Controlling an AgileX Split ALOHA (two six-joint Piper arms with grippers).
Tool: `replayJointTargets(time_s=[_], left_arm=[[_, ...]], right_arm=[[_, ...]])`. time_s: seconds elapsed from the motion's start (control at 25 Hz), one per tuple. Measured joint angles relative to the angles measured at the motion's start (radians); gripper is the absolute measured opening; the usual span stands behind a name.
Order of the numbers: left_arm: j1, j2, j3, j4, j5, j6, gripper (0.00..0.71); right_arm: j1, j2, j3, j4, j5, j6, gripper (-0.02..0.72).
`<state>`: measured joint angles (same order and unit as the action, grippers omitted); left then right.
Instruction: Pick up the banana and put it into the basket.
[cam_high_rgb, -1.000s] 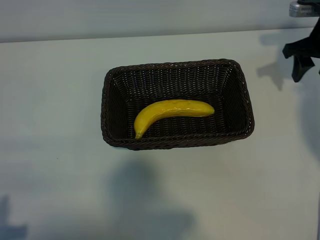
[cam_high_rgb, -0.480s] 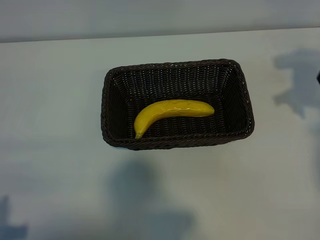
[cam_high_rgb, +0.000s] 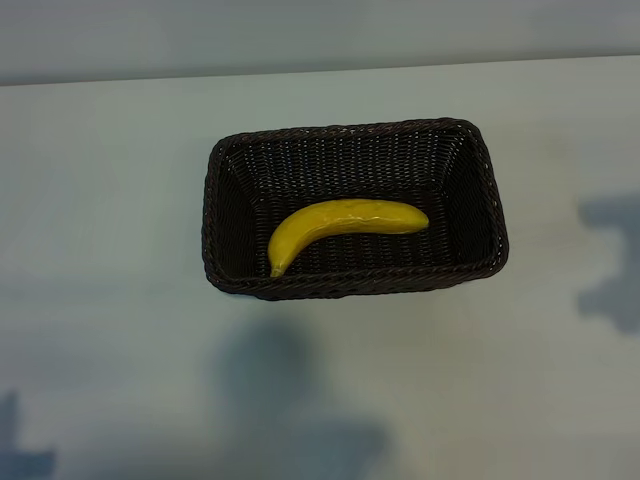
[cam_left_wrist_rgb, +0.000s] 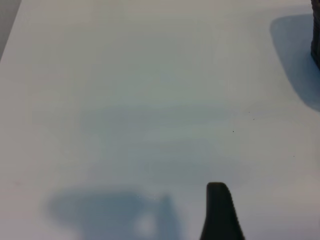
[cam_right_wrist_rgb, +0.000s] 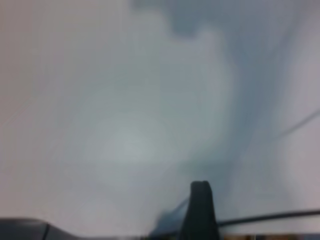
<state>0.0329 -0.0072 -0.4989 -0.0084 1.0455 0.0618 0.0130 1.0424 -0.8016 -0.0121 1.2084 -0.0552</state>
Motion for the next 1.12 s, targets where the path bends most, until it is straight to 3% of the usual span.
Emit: replayJointTargets(time_s=[0.48,0.92,1.12], left_arm=[[0.000,0.000,0.000,0.000,0.000,0.000,0.496],[0.000,0.000,0.000,0.000,0.000,0.000,0.496],[0.000,0.000,0.000,0.000,0.000,0.000,0.496]], right_arm=[[0.000,-0.329,0.308,0.019,-0.124,0.012,0.588],[-0.001,-0.490,0.314,0.019,-0.137,0.018,0.588],[-0.051,-0.626,0.314,0.020,-0.137,0.018,0.588]])
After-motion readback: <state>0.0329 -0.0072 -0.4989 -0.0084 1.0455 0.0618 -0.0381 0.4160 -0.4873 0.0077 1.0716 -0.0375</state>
